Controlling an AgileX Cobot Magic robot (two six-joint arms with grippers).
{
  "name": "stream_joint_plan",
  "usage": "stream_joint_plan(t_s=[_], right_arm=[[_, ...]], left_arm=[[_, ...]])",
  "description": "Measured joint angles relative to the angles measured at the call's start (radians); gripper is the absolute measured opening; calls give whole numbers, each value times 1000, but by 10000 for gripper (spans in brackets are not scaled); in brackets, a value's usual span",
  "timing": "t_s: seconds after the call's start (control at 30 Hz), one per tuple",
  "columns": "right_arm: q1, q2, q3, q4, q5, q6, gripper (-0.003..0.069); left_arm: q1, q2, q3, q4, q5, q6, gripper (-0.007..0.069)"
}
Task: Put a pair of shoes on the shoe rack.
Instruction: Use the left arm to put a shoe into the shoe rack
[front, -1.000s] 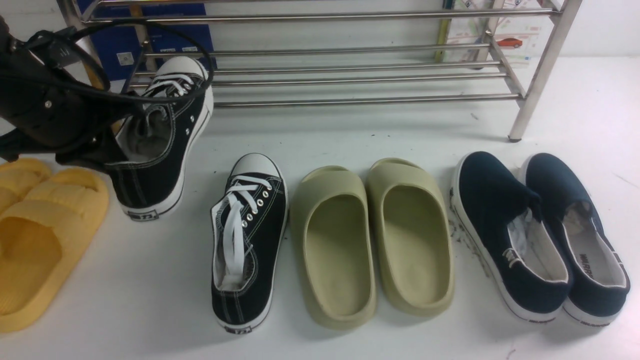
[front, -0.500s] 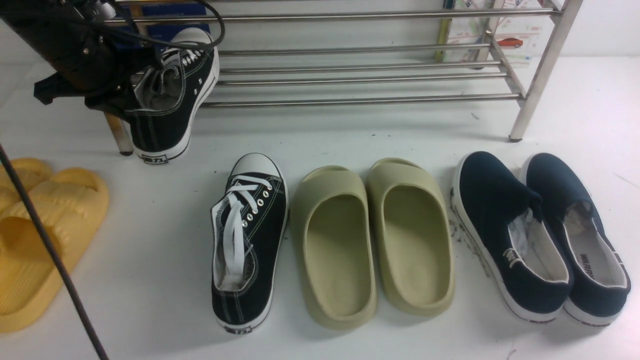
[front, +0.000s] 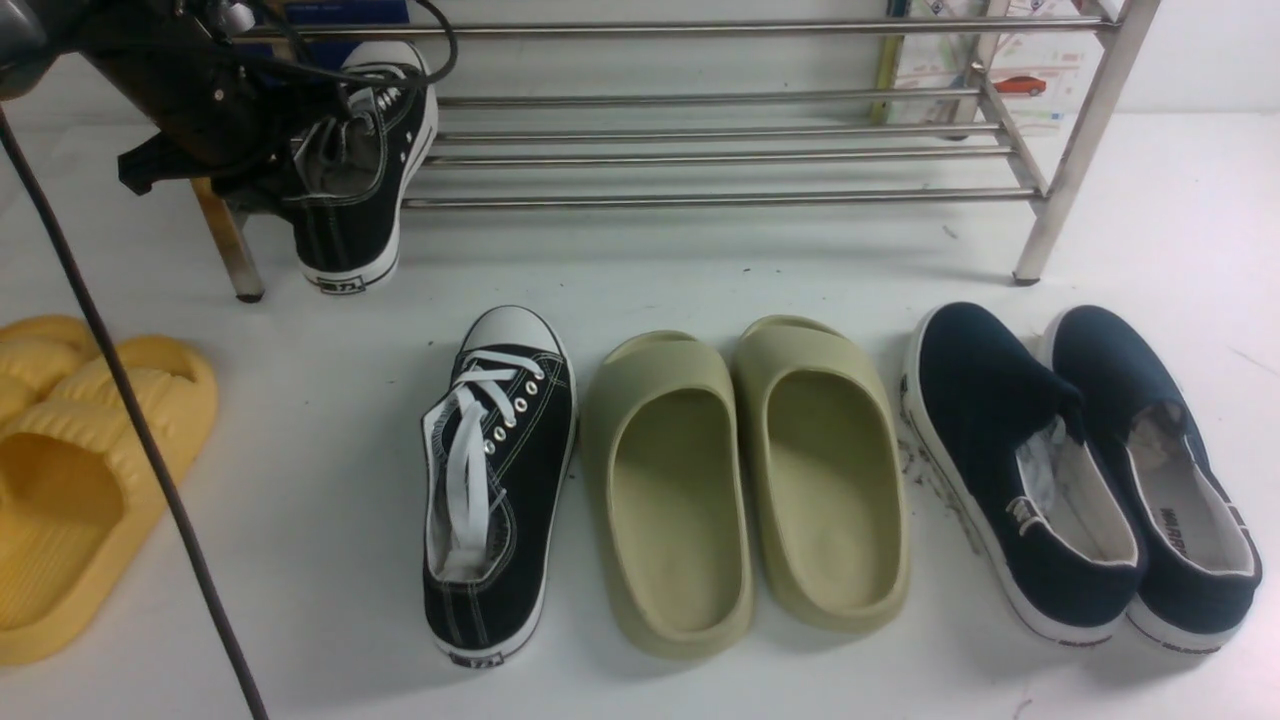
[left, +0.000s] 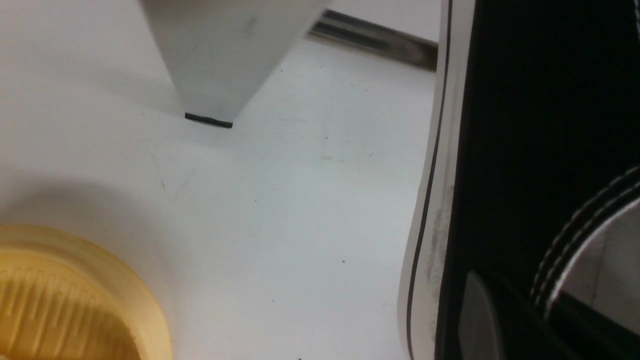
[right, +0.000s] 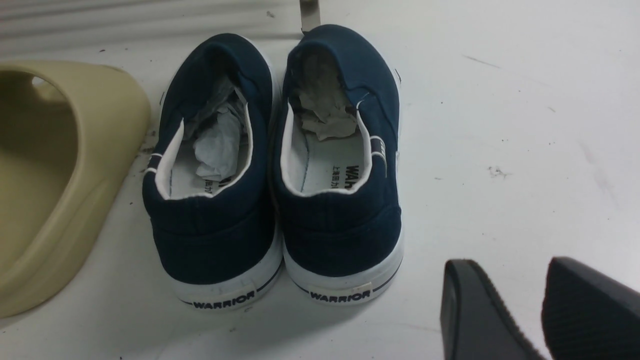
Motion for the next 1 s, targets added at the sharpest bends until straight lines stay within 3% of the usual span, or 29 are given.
stream_joint_plan(t_s=[0.3,0.47,0.7,1.0], right_arm=[[0,0,0,0,0,0,246],[0,0,0,0,0,0,246],[0,0,0,0,0,0,246],[0,0,0,0,0,0,246]], left_arm=[[0,1,0,-3,-10,-2,20],[0,1,-7,-11,-13,-1,103],[0,0,-10,-11,-2,0,283],[0,-43,-16,42,85,16,305]])
